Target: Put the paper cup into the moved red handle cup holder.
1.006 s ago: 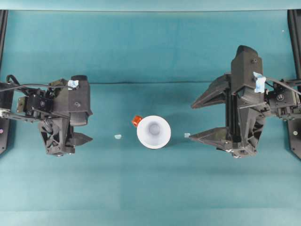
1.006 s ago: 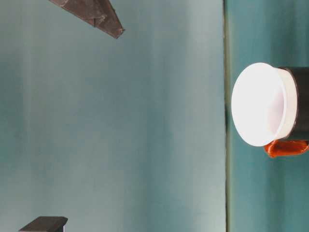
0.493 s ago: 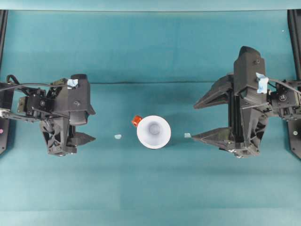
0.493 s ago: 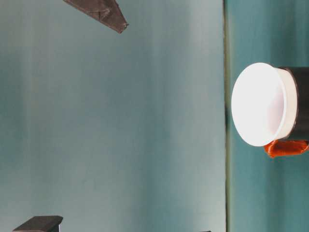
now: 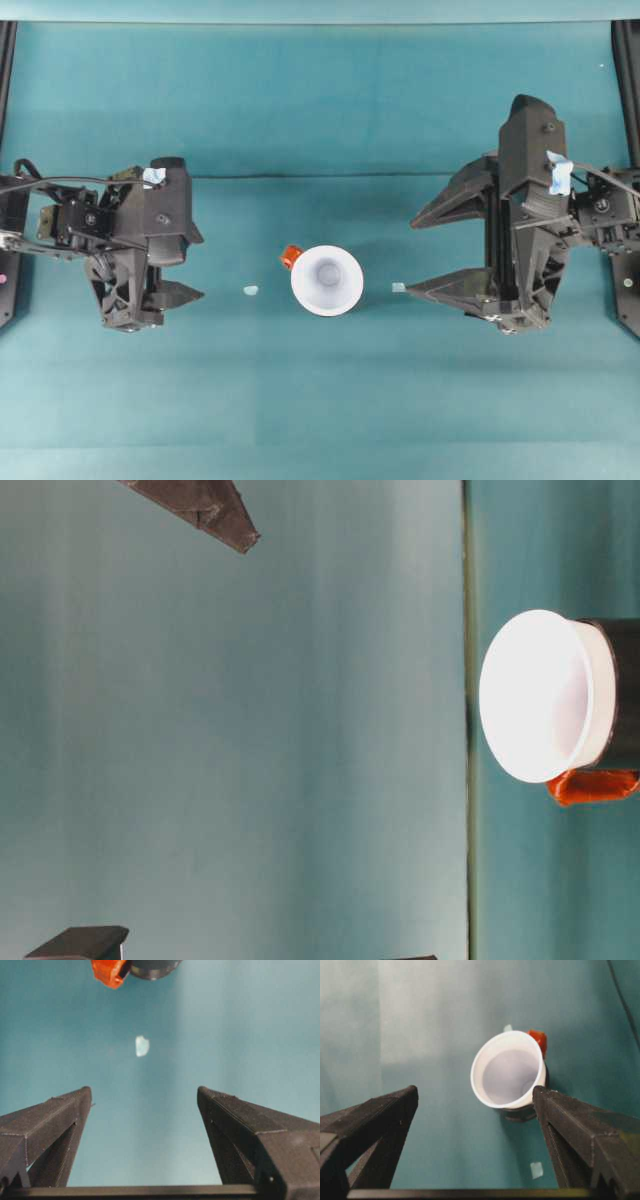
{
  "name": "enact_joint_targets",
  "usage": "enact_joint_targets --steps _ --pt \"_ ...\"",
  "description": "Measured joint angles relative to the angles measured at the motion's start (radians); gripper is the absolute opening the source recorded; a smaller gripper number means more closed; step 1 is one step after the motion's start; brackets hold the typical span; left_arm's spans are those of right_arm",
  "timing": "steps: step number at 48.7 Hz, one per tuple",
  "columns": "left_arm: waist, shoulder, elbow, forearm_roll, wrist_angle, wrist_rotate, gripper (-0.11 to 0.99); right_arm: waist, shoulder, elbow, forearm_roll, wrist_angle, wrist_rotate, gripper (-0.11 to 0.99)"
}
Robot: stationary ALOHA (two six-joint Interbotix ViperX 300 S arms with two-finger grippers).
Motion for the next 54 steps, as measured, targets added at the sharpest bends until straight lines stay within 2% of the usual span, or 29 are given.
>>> enact_joint_targets --steps 18,26,37,54 --pt "-0.002 0.000 -0.002 0.000 -0.003 -0.002 0.93 -0.002 0.000 0.003 0.000 0.000 0.000 0.79" --pt "-0.005 0.000 0.000 0.000 -0.002 -0.002 0.93 -0.012 0.000 0.003 0.000 0.000 0.000 0.79" --pt "-0.006 0.002 0.000 0.000 -0.003 -0.002 0.93 -0.018 0.002 0.008 0.000 0.000 0.000 0.79" --pt "-0.006 0.002 0.002 0.000 -0.003 0.000 0.93 -0.017 0.002 0.023 0.000 0.000 0.000 0.79"
